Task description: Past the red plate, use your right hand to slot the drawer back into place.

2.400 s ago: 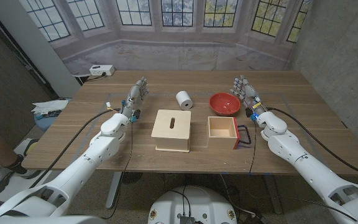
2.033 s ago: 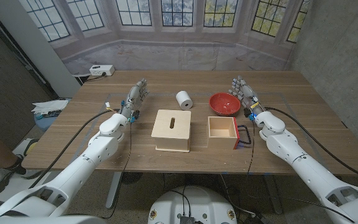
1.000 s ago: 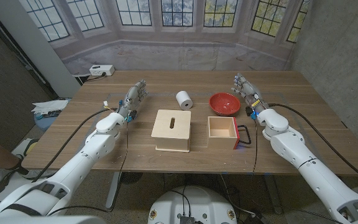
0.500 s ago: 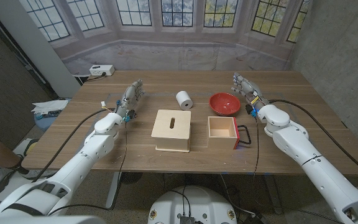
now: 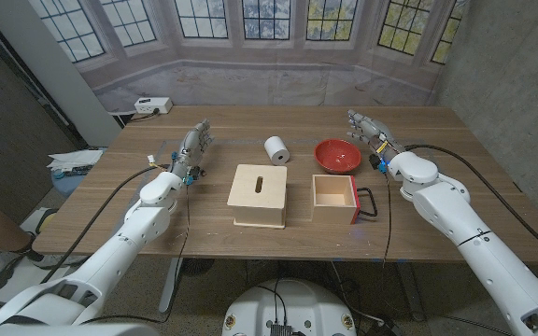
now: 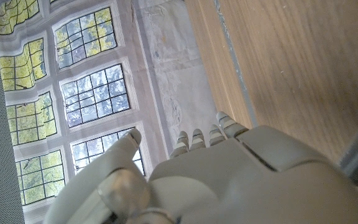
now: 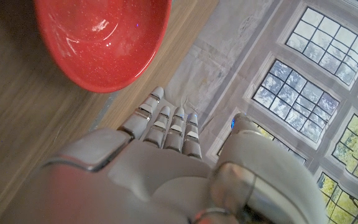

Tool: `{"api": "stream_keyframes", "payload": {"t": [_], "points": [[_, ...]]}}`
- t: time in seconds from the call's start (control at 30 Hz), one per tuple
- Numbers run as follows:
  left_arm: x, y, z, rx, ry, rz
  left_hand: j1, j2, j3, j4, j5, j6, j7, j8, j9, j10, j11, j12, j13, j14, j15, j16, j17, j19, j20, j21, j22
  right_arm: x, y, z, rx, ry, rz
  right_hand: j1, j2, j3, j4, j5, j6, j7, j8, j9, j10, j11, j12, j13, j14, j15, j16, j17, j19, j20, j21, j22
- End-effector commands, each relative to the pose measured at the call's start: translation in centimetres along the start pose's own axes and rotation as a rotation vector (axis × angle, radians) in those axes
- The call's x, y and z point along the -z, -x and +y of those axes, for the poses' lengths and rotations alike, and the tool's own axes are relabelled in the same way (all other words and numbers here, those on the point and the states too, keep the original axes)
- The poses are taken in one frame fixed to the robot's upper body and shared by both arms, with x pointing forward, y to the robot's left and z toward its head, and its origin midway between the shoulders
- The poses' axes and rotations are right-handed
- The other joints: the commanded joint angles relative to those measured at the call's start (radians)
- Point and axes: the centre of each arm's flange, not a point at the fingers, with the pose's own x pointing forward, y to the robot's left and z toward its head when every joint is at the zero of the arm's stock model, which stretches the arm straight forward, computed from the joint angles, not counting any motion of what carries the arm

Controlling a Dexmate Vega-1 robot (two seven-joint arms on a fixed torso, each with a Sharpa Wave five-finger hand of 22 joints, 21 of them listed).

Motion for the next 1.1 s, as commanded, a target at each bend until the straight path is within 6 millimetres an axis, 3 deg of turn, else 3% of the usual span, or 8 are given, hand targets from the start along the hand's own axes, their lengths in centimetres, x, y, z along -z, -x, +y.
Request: {"api": "stream_keyframes", "payload": {"t": [0.03, 0.57, 0.77, 1.1], "points": [[0.2, 0.8, 0.0, -0.019, -0.004, 0.002, 0.013, 0.0, 0.007, -0.004, -0.003, 0.001, -0.001, 0.005, 0.003, 0.001, 0.003, 0.005, 0.003, 0.006, 0.003, 0.001, 0.003, 0.008, 0.001, 0.001, 0.003, -1.4, 1.2, 0.3, 0.01, 0.054, 0.052, 0.027, -0.002, 0.009, -0.023, -0.003, 0.011, 0.005, 0.003, 0.002, 0.01, 0.002, 0.004, 0.002, 0.01, -0.022, 0.01, 0.001, 0.011, -0.018, 0.001, 0.004], [0.2, 1.2, 0.0, -0.02, -0.018, -0.001, 0.016, -0.001, 0.013, -0.009, -0.006, 0.0, 0.0, 0.004, 0.004, 0.0, 0.002, 0.003, 0.003, 0.007, 0.002, 0.0, 0.003, 0.008, 0.001, 0.0, 0.003, -3.6, 2.9, 0.7, -0.002, 0.125, 0.105, 0.065, -0.015, 0.017, -0.062, -0.007, 0.005, 0.013, 0.0, 0.002, 0.008, 0.012, 0.001, 0.001, 0.013, -0.013, 0.009, 0.0, 0.018, -0.012, 0.0, 0.003], [0.1, 1.0, -0.3, -0.011, -0.026, 0.003, 0.017, -0.001, 0.015, -0.011, -0.006, -0.001, 0.0, 0.003, 0.004, 0.001, 0.001, 0.003, 0.003, 0.007, 0.001, 0.0, 0.003, 0.009, 0.001, -0.001, 0.003, -4.6, 3.8, 0.8, -0.002, 0.161, 0.149, 0.081, -0.017, 0.02, -0.077, -0.008, 0.001, 0.022, -0.002, 0.002, 0.005, 0.037, 0.0, 0.002, 0.012, -0.007, 0.009, 0.001, 0.021, -0.009, 0.0, 0.003], [0.0, 0.7, -0.7, 0.009, -0.034, 0.009, 0.019, -0.002, 0.019, -0.014, -0.007, 0.0, 0.0, 0.003, 0.004, 0.001, 0.001, 0.002, 0.004, 0.008, 0.0, -0.001, 0.003, 0.01, 0.001, -0.001, 0.003, -5.8, 5.2, 1.0, 0.018, 0.211, 0.218, 0.095, -0.02, 0.022, -0.09, -0.008, 0.002, 0.034, -0.001, 0.002, 0.005, 0.045, 0.001, 0.002, 0.016, 0.005, 0.01, 0.001, 0.027, 0.003, 0.0, 0.003]]}}
